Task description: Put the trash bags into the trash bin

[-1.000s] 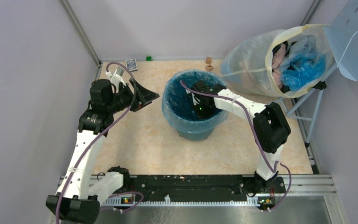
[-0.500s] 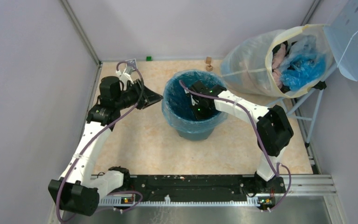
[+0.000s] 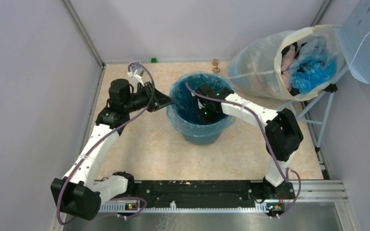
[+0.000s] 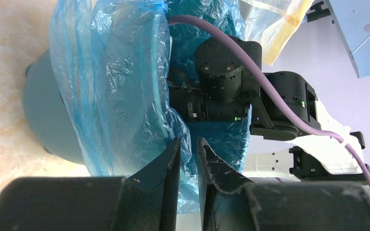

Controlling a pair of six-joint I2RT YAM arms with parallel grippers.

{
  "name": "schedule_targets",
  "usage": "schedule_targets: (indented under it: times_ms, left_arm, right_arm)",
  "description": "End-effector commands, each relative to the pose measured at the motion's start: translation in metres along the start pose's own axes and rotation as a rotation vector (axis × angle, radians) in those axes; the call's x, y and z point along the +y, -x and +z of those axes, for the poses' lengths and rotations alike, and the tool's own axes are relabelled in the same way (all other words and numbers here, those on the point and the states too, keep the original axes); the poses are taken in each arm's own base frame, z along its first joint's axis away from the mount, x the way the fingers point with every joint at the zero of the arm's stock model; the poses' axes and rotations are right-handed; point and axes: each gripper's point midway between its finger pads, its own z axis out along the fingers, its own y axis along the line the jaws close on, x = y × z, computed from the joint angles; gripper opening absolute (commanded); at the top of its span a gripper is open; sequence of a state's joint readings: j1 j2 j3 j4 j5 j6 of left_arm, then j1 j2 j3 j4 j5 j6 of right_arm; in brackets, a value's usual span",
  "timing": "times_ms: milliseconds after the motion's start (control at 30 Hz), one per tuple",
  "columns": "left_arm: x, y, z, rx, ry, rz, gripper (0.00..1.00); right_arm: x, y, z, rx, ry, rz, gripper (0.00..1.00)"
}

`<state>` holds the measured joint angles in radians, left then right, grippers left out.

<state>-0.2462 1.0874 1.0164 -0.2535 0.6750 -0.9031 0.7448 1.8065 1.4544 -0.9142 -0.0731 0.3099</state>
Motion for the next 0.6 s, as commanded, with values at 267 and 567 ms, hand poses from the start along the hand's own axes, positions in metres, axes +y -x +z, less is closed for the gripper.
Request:
schedule_targets:
  times_ms: [267, 567]
  left_arm:
    - [0.006, -0.007, 0.008, 0.021, -0.023, -0.012, 0.25]
    - [0.013, -0.012, 0.007, 0.014, -0.016, -0.022, 0.25]
  right_arm:
    - [0.057, -0.003, -0.009, -0.005, 0.07, -0.081, 0.0]
    - [0.055, -0.007, -0.01, -0.003, 0.057, -0.081, 0.0]
